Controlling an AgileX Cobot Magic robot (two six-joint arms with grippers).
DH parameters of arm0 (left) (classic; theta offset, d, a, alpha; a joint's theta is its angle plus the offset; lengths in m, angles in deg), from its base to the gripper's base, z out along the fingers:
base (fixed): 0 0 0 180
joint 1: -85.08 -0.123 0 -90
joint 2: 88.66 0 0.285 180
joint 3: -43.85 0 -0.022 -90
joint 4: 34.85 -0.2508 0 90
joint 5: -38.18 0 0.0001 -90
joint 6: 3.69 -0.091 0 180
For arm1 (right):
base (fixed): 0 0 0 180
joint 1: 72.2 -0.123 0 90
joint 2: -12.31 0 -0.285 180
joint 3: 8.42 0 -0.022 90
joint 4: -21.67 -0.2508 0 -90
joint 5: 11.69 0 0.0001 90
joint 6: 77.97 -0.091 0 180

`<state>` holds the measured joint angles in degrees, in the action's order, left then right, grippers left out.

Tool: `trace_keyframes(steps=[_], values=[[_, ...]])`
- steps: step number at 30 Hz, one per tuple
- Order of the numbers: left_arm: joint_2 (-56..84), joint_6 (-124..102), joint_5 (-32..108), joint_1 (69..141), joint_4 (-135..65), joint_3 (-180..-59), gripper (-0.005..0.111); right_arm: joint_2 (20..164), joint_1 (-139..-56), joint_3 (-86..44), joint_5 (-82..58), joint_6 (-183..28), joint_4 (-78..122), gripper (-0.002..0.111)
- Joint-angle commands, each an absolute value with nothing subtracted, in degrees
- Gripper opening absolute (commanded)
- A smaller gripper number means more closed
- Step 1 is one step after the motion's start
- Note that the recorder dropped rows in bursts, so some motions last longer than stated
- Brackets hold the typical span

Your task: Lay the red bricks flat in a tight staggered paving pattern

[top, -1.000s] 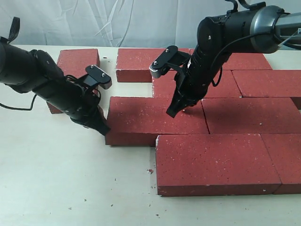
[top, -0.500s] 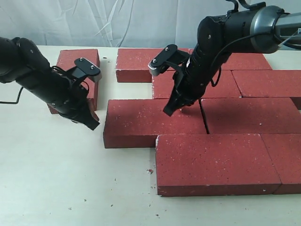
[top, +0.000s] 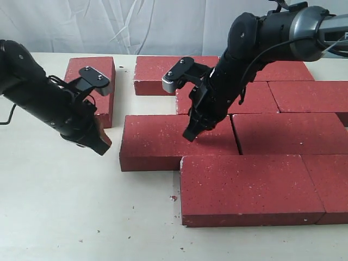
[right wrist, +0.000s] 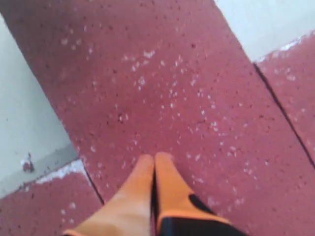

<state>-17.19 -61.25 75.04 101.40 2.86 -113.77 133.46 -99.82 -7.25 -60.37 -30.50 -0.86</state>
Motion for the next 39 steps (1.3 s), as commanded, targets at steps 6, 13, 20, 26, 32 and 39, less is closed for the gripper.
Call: trace_keyframes(steps=[6,13,20,26,32,39], values=[[-21.44,-64.39,76.0,102.37,10.23,-116.19,0.0,132.19,-99.56,-7.01,-62.93,-30.18,3.33,-0.001],[-21.44,-64.39,75.66,102.37,10.89,-116.19,0.0,132.19,-99.56,-7.01,-61.85,-30.18,3.13,-0.001],[-21.44,-64.28,75.76,102.37,10.24,-116.19,0.0,132.19,-99.56,-7.01,-61.85,-30.18,3.13,-0.001],[-18.99,-58.62,76.93,99.98,3.86,-117.04,0.0,132.19,-99.56,-7.01,-62.18,-30.18,3.72,-0.001],[-21.17,-57.86,76.78,100.02,5.31,-117.04,0.0,132.19,-99.56,-7.01,-61.36,-30.18,3.27,-0.001],[-23.75,-61.44,73.08,103.76,9.66,-117.83,0.0,132.19,-99.56,-7.01,-60.94,-30.18,3.16,-0.001]])
